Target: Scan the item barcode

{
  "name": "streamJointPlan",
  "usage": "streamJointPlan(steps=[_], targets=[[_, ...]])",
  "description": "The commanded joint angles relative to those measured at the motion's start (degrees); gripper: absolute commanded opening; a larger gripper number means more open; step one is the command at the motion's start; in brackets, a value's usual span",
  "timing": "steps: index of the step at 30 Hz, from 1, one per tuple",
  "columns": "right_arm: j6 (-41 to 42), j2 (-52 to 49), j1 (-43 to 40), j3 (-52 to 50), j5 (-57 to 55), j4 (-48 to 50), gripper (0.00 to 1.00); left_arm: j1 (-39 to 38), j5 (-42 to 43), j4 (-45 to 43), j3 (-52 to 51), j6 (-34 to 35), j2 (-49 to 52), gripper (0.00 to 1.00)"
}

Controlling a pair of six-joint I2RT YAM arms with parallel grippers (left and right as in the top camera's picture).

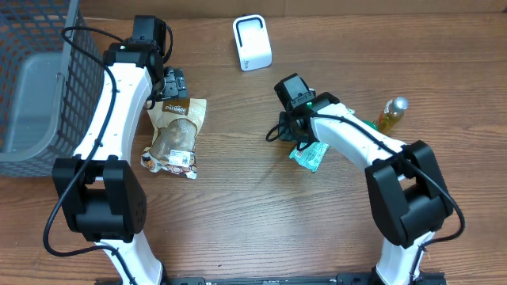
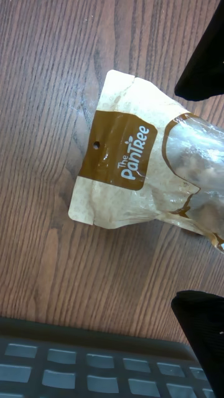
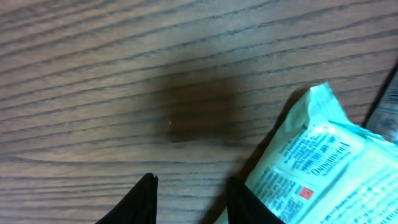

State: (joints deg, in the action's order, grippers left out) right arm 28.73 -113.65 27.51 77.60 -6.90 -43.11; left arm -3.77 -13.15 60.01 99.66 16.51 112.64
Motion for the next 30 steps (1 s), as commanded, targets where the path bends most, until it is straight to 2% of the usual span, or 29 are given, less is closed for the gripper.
streamJointPlan(steps=[1,5,14,17,19,21,22,23,30], targets=[[-0.2,-2.2,0.1,-0.4,-0.8,-0.5,0.33,-0.4,-0.8,-0.1,0.7,0.0,-0.2,1.0],[-0.7,-2.2,-0.3,-0.3,-1.3,-3.4,0.33,-0.4,-0.8,-0.1,0.7,0.0,-0.2,0.99],[-0.7,-2.0,-2.5,3.5,-0.8,-17.0,0.33,-0.4,-0.8,-0.1,0.7,0.0,-0.2,1.0],[-0.9,-2.0,-2.4,6.0,3.8,-18.6,0.36,-0.4,-0.8,-0.1,0.7,0.0,-0.2,0.99],[-4.0,-2.0,-2.2,7.3,8.9,-18.3,0.39,-0.4,-0.8,-0.1,0.7,0.0,-0.2,1.0],[-5.4,-2.0,-2.1,7.7,10.9,-16.9,0.52,-0.4,-0.8,-0.1,0.7,0.0,-0.2,1.0],[-5.4,-2.0,-2.1,7.7,10.9,-16.4,0.68,-0.4,-0.8,-0.1,0.7,0.0,-0.2,1.0],[-5.4,-2.0,-2.1,7.7,10.9,-16.0,1.0,-0.4,-0.8,-0.1,0.7,0.0,-0.2,1.0],[-5.4,-2.0,-2.1,7.7,10.9,-11.3,1.0,-0.4,-0.8,-0.1,0.7,0.0,-0.2,1.0]])
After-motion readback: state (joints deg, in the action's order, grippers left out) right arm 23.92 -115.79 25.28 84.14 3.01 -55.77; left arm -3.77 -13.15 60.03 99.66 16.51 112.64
